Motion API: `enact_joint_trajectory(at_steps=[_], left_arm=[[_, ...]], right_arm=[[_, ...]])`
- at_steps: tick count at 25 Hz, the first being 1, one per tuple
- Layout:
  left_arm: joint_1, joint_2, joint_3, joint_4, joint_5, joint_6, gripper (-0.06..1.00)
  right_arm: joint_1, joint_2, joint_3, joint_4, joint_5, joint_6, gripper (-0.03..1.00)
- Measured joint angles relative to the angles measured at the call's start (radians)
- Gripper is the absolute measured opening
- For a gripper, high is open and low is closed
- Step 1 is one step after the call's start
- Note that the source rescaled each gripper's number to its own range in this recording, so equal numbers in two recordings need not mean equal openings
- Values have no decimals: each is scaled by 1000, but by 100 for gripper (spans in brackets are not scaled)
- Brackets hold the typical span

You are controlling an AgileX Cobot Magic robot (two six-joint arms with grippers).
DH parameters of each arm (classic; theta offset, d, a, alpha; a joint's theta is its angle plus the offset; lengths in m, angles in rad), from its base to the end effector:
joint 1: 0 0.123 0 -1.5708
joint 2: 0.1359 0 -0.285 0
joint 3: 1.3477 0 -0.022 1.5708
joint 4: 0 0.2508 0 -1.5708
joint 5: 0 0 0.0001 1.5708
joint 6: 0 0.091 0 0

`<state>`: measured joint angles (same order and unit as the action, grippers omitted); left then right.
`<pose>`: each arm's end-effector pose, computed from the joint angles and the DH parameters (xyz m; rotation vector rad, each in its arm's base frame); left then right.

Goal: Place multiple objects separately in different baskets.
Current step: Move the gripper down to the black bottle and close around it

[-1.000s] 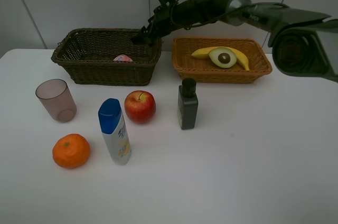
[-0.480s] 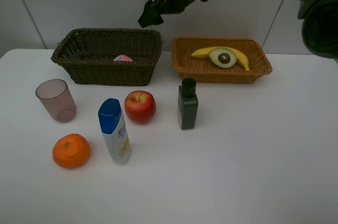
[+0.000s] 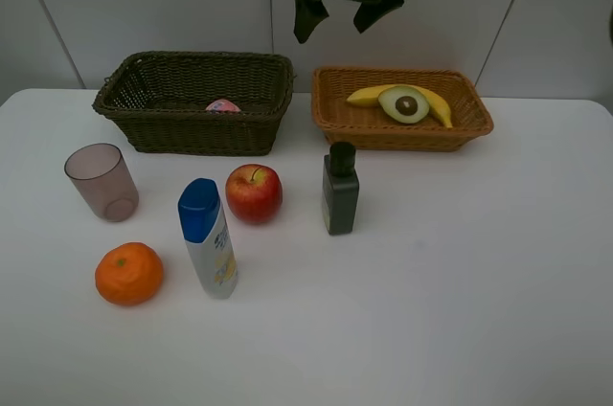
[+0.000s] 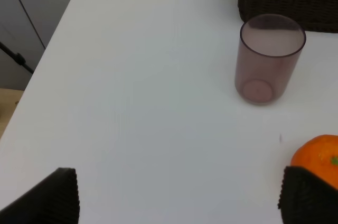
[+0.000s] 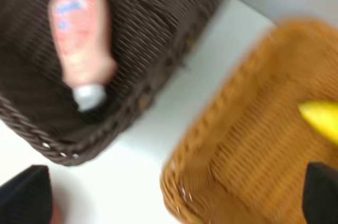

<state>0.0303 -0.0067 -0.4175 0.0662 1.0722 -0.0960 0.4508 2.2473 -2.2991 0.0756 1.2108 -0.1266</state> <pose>0.0021 0.0054 0.2533 -0.1349 2.1256 0.0419 0.4433 0.2217 0.2958 -0.7446 2.5472 0.2107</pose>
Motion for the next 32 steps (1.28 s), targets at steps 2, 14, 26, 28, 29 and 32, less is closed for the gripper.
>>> enact_joint_trajectory(at_steps=[2,14,26,28,29,32], left_arm=[[0,0,0,0,0,0,100],[0,0,0,0,0,0,100],[0,0,0,0,0,0,100],[0,0,0,0,0,0,100],[0,0,0,0,0,0,100],[0,0,0,0,0,0,100]], right_arm=[[13,-19,13,-44,1,72,100],[105,-128,258,-145,5,233,100],[145,-210,567,-146,14,301,100],[154,-210,593,-141,13,311,100],[154,-210,603,-139,14,314,100],[154,-210,637,-139,14,318,100]])
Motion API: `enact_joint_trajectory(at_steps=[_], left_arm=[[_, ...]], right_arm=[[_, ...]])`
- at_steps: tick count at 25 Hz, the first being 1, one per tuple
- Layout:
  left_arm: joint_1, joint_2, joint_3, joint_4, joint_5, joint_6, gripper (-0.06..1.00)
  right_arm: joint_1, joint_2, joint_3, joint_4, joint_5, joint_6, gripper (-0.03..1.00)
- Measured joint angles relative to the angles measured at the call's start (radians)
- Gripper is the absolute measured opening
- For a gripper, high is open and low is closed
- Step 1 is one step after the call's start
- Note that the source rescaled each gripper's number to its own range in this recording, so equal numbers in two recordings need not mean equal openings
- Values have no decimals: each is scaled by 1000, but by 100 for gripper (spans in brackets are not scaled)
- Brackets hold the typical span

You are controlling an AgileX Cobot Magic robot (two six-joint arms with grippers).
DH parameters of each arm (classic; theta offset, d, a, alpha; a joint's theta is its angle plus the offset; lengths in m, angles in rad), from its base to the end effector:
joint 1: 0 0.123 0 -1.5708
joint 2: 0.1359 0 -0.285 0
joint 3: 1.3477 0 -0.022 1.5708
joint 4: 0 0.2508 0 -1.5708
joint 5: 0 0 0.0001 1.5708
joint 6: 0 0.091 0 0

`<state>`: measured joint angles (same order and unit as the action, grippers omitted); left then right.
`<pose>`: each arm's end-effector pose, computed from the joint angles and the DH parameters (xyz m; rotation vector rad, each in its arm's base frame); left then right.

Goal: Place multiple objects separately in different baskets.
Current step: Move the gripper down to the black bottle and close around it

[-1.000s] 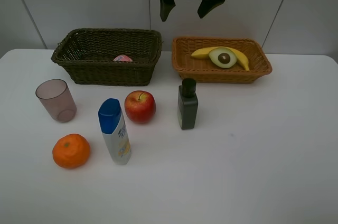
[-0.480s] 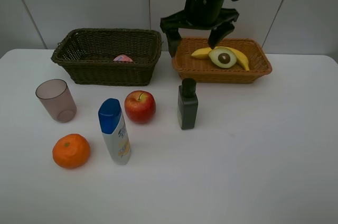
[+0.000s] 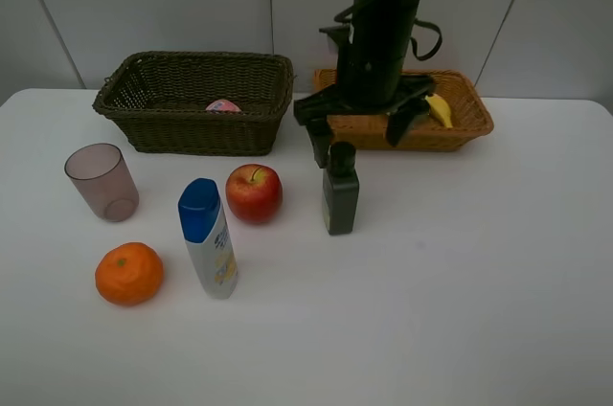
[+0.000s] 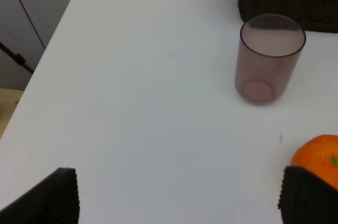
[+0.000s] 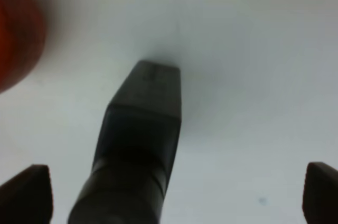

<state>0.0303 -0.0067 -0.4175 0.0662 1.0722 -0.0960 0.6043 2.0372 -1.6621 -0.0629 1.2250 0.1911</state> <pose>0.0021 0.0054 0.2533 -0.1349 2.1256 0.0419 0.3432 0.2305 0.2170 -0.6581 2.9932 -0.0501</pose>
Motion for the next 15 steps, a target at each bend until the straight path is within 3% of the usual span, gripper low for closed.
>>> enact_joint_trajectory(at_steps=[11,15], left_arm=[[0,0,0,0,0,0,100],[0,0,0,0,0,0,100]], right_arm=[[15,0,123,63,-163,3,100],[15,12,130,63,-177,3,100]])
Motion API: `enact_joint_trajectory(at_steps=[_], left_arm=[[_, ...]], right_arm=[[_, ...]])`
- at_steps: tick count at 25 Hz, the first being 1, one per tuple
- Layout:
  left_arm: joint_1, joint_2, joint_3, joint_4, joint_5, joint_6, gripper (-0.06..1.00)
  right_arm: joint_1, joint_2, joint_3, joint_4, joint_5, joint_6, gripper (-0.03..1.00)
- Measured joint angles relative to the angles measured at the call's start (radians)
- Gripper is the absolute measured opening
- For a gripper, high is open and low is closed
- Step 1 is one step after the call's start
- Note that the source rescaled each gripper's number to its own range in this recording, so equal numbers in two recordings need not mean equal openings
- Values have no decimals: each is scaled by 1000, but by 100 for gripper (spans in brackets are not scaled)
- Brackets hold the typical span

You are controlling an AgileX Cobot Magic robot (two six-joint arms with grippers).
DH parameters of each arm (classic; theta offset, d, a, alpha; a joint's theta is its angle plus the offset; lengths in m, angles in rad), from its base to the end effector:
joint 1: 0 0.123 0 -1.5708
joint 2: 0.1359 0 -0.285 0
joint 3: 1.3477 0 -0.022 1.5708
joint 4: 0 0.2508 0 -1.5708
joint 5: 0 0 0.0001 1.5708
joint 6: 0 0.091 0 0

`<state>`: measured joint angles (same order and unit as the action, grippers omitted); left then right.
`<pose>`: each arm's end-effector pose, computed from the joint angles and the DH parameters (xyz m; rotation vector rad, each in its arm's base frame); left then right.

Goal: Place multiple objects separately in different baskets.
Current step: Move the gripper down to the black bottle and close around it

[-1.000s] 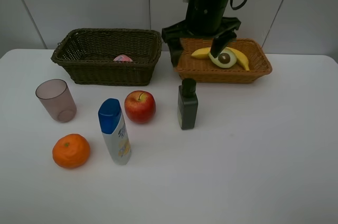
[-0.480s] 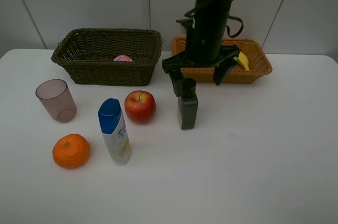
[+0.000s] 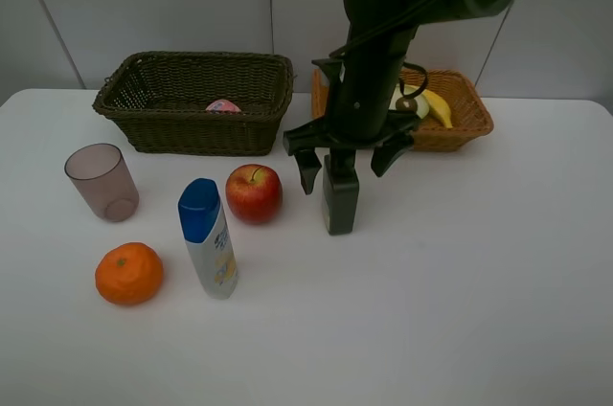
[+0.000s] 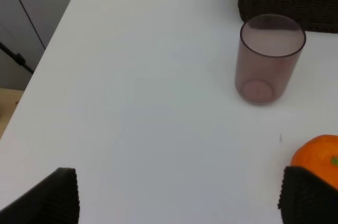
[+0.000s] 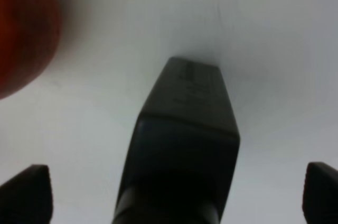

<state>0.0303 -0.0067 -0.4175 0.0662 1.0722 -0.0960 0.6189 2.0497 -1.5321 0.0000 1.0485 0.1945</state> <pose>0.0021 0.0054 0.2533 -0.1349 2.1256 0.0419 0.3337 0.2377 0.1805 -0.6438 2.9881 0.0556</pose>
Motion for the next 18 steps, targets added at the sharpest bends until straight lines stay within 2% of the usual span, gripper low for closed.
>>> enact_joint_trajectory(at_steps=[10,12,15,18], left_arm=[[0,0,0,0,0,0,100],[0,0,0,0,0,0,100],[0,0,0,0,0,0,100],[0,0,0,0,0,0,100]], right_arm=[[0,46,0,0,-27,0,100],[0,46,0,0,-27,0,97],[0,46,0,0,-27,0,83],[0,46,0,0,-20,0,52]])
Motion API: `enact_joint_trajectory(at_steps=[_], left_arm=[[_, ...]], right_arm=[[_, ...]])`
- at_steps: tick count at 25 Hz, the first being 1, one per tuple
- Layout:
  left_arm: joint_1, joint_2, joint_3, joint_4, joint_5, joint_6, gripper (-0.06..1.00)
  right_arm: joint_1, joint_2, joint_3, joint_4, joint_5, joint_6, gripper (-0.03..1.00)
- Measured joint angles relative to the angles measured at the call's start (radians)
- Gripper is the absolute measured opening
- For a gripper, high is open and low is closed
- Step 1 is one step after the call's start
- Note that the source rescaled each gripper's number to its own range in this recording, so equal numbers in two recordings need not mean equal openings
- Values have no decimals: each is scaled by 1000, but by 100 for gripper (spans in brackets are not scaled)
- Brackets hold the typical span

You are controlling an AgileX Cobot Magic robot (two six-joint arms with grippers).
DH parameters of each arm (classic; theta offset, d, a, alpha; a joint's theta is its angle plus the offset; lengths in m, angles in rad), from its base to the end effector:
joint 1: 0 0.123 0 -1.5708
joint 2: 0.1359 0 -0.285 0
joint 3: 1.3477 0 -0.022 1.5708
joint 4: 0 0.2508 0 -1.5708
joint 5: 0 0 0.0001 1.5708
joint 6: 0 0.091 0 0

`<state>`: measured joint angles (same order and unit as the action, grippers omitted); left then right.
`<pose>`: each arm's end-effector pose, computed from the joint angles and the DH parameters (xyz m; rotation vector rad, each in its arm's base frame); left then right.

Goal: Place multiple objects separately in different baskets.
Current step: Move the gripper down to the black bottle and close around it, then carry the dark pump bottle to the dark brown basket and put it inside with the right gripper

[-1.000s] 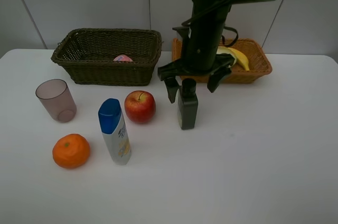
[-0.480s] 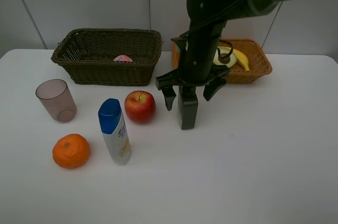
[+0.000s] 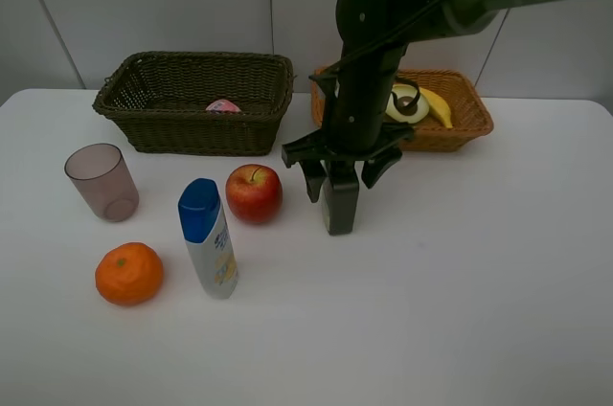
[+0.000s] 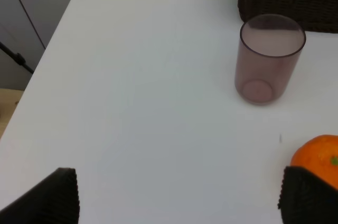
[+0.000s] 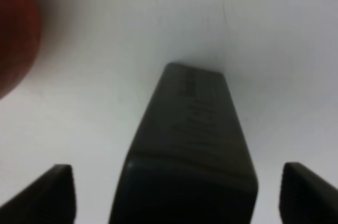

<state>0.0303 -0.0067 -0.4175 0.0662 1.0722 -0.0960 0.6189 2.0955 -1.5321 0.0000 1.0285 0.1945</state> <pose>0.0021 0.0054 0.2533 -0.1349 2.1256 0.0419 0.3370 0.2400 0.1618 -0.6488 3.0115 0.0403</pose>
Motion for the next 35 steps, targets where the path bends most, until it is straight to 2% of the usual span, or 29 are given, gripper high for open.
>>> enact_joint_trajectory(at_steps=[3,4,16,26,29,35], left_arm=[[0,0,0,0,0,0,100],[0,0,0,0,0,0,100],[0,0,0,0,0,0,100],[0,0,0,0,0,0,100],[0,0,0,0,0,0,100],[0,0,0,0,0,0,100]], right_arm=[[0,0,0,0,16,0,14],[1,0,0,0,22,0,8],[3,-6,0,-8,42,-4,9],[-3,-127,-8,-8,129,-62,9],[-11,-142,-57,-11,181,-95,9],[-26,-144,-230,-10,190,-170,9]])
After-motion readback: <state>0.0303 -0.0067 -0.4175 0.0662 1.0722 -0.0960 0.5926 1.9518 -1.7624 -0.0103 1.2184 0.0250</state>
